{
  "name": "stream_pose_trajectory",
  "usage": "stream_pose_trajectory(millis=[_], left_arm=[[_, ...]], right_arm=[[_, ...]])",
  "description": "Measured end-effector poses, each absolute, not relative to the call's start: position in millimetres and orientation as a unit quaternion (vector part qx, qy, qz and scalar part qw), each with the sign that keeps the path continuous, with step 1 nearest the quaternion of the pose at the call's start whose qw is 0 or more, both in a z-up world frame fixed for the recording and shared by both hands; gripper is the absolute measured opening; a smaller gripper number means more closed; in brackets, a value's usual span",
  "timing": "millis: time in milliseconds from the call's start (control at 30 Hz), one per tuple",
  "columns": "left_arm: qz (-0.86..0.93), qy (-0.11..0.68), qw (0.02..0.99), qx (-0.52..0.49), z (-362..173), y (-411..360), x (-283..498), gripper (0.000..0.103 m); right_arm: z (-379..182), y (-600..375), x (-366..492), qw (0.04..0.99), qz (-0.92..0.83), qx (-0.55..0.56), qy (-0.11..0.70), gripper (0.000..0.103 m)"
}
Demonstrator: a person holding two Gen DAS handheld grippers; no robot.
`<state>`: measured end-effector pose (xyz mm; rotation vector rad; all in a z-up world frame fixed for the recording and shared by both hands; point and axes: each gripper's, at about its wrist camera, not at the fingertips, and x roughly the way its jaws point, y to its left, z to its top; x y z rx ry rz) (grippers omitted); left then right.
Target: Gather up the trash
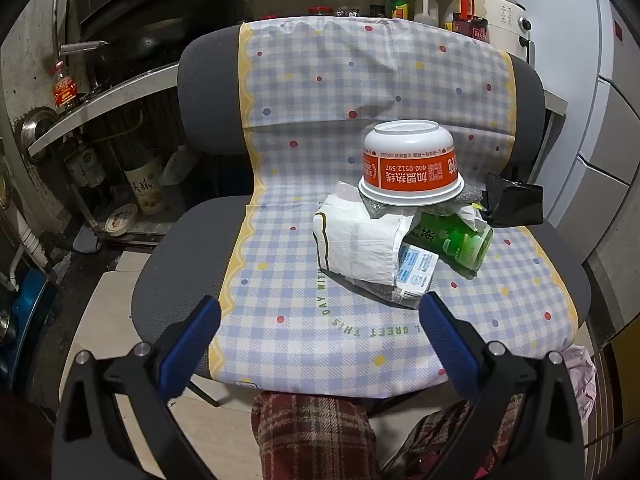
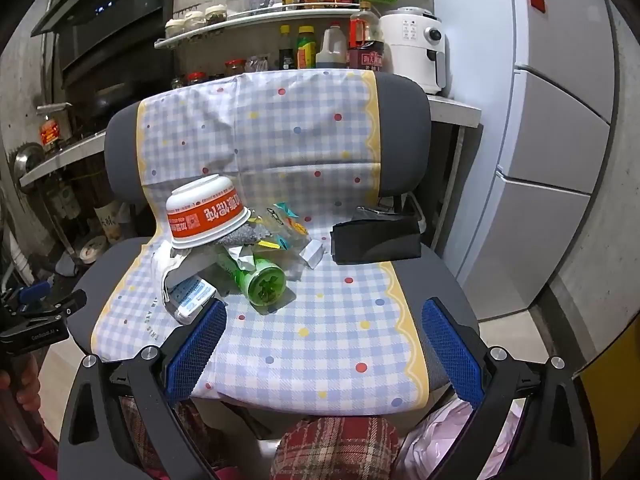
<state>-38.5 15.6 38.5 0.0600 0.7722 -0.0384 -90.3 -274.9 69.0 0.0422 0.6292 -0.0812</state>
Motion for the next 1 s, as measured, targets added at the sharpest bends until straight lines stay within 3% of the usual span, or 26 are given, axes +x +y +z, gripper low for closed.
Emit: stream_pose_trajectory(millis=[1000], left_arm=[[-0.017, 0.381, 0.924, 0.029, 32.6, 17.6, -39.3, 0.096]], right_arm=[[63.6, -275.4, -87.7, 0.950, -0.039, 0.022, 0.309, 0.097]])
